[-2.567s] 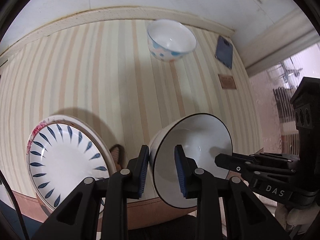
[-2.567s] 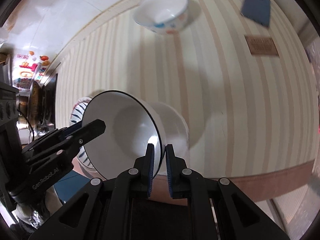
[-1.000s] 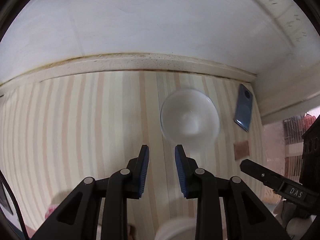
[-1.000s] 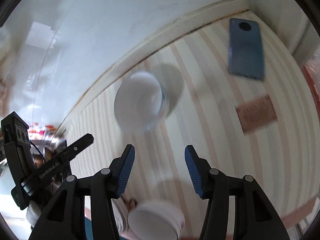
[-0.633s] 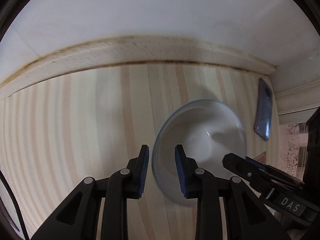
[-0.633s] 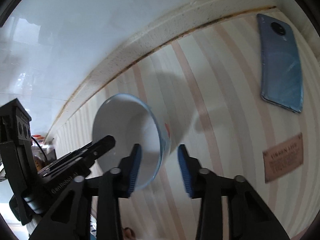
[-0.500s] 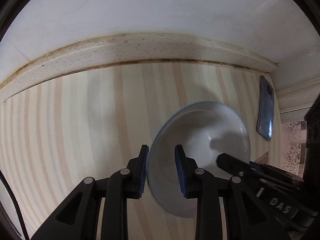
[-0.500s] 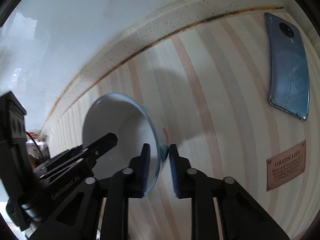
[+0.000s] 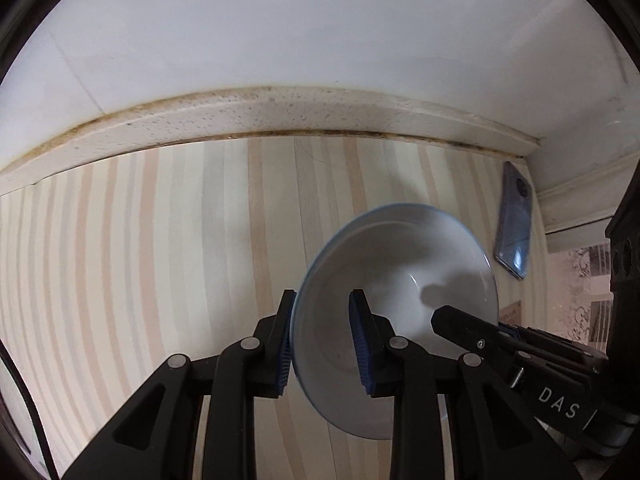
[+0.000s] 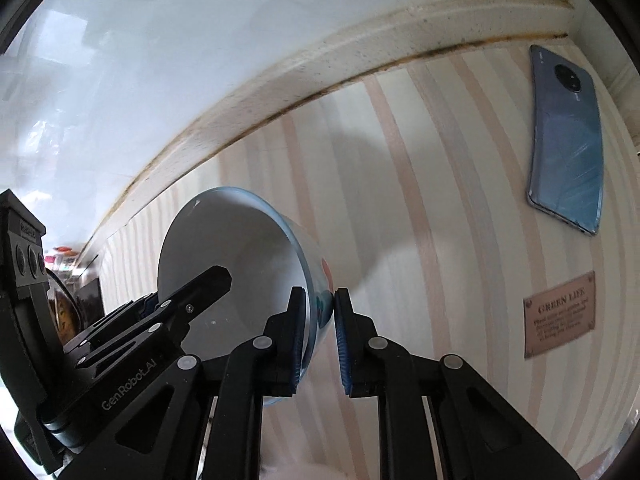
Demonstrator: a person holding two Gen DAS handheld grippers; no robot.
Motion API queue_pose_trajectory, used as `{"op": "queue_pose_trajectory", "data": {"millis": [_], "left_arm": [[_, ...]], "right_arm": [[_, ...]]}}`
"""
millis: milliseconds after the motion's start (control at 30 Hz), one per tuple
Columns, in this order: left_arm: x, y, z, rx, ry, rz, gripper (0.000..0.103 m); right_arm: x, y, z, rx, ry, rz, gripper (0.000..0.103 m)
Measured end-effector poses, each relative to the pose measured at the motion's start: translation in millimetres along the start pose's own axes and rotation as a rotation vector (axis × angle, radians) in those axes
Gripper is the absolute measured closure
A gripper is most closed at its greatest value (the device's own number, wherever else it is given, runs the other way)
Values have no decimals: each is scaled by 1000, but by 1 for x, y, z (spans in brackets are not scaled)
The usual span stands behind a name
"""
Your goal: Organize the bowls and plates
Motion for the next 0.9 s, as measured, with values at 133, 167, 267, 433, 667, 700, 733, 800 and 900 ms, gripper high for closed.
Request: {"op": "queue_pose_trajectory", "data": {"millis": [133, 167, 267, 433, 667, 700, 733, 800, 900], "left_arm": [[10, -30, -14, 36, 24, -7, 79], [13, -38, -18, 45, 35, -8, 79], [23, -65, -36, 71, 69, -11, 79], [29, -99, -68, 89, 108, -17, 79], [27, -118, -119, 78, 131, -24, 79], [29, -119, -129, 75, 129, -29, 79], [29, -119, -135, 73, 129, -32, 79], [27, -120, -148, 66, 130, -39, 79], [27, -118, -161, 51, 131, -43, 79]], "right_arm": [[-8, -26, -20, 25, -7, 13, 87], [-10, -34, -28, 33, -10, 17, 87], [-12, -58, -48, 50, -12, 24, 87], [-12, -93, -93, 66, -18, 27, 87], [-7, -122, -159, 77, -14, 21, 87], [-6, -124, -170, 76, -15, 18, 87], [-3, -125, -176, 75, -17, 17, 87], [-1, -124, -192, 67, -18, 11, 87], [4, -117, -212, 48, -13, 6, 87]]}}
Point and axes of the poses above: each gripper's, at about its wrist camera, not at the fingertips, and y roughly the way its jaws point, x to its right, z to its top, the point moved 3 cm from there along y, roughly the way its jaws point, and after that the axes turned 4 degrees about -z, right-handed, at the moved point
